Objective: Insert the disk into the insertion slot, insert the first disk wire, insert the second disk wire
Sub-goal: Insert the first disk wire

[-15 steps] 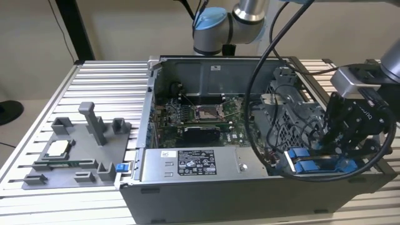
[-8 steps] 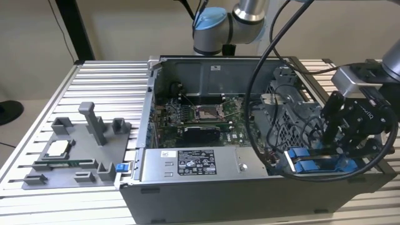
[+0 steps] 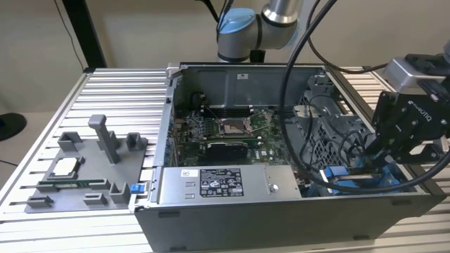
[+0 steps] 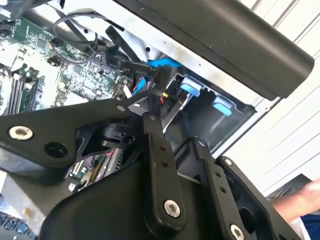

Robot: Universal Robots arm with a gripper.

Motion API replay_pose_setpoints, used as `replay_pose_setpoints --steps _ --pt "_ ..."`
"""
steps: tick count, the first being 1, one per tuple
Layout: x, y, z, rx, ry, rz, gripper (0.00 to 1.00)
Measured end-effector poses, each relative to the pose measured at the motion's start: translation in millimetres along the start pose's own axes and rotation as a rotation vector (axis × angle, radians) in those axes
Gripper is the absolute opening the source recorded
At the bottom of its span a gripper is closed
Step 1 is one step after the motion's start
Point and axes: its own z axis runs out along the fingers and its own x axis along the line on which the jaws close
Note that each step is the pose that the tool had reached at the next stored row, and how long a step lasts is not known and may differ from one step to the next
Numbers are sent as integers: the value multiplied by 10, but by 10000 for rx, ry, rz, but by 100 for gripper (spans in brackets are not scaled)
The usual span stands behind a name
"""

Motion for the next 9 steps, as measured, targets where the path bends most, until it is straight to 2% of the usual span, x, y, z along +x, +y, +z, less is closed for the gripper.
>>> replay_pose_setpoints --steps 5,9 --pt "-10 18 -165 -23 1 1 100" --pt "-14 26 -233 -30 0 1 100"
